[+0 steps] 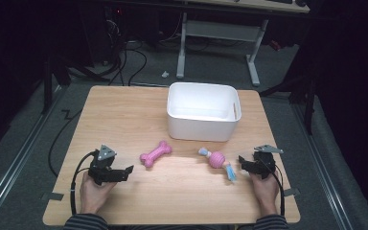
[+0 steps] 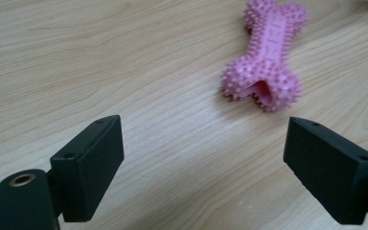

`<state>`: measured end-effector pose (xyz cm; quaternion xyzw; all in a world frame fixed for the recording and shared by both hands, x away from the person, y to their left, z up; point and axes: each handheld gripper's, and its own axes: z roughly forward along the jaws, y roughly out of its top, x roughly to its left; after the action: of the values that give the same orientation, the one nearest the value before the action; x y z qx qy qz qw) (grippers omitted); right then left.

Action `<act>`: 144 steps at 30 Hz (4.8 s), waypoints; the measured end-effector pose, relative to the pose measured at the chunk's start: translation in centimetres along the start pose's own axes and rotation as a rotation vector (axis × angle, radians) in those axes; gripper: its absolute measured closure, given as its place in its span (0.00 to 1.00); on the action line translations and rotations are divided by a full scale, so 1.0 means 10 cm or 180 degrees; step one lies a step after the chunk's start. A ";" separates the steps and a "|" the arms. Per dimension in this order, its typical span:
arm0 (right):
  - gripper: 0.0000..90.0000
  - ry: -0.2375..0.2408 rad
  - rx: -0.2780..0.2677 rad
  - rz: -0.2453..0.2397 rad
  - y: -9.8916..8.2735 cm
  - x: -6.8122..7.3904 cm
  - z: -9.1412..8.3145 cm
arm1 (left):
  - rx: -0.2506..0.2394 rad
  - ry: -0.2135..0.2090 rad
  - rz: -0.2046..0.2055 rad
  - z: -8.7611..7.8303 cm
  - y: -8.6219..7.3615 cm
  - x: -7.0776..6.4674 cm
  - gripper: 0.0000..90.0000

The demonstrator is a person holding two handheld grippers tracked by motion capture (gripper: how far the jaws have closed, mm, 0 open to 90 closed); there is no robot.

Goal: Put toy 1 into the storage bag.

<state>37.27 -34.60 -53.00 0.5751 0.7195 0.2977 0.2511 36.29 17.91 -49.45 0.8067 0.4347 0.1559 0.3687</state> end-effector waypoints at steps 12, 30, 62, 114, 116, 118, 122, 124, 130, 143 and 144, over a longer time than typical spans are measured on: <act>0.30 0.0004 0.0000 -0.0002 0.00 0.00 0.00 | 0.0115 -0.0173 0.0218 0.04 0.21 -0.20 0.17; 0.30 0.0005 -0.0007 -0.0007 0.00 0.00 0.00 | 0.0319 -0.0236 0.0388 0.33 0.55 -0.34 0.19; 0.30 0.0008 -0.0006 -0.0009 0.00 0.00 0.00 | 0.0911 -0.0182 0.0573 1.04 0.86 -0.46 0.45; 0.30 0.0011 -0.0007 -0.0016 0.00 0.01 0.00 | 0.0137 -0.0802 0.0555 -0.03 1.31 -0.47 0.66; 0.30 0.0009 -0.0007 -0.0011 0.00 0.01 0.00 | 0.0121 -0.0825 0.0560 -0.08 1.36 -0.47 0.66; 0.30 0.0010 -0.0006 -0.0013 0.00 0.01 0.00 | 0.0100 -0.0829 0.0604 -0.13 1.43 -0.48 0.66; 0.30 0.0009 -0.0006 -0.0013 0.00 0.01 0.00 | 0.0001 -0.1029 0.0597 -0.21 1.56 -0.49 0.66; 0.30 0.0009 -0.0006 -0.0013 0.00 0.01 0.00 | -0.0016 -0.1032 0.0622 -0.25 1.65 -0.50 0.66; 0.30 0.0011 -0.0006 -0.0013 0.00 0.01 0.00 | -0.0004 -0.0992 0.0745 -0.29 1.88 -0.59 0.66; 0.30 0.0012 -0.0006 -0.0015 0.00 0.01 0.00 | 0.0035 -0.1145 0.0838 -0.12 2.19 -0.72 0.66; 0.30 0.0014 -0.0005 -0.0016 0.00 0.01 0.00 | 0.0026 -0.1146 0.0838 -0.10 2.23 -0.72 0.66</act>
<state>37.24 -34.55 -53.02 0.5724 0.7212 0.2989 0.2508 44.66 4.72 -32.00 0.8728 0.2535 0.0544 0.4135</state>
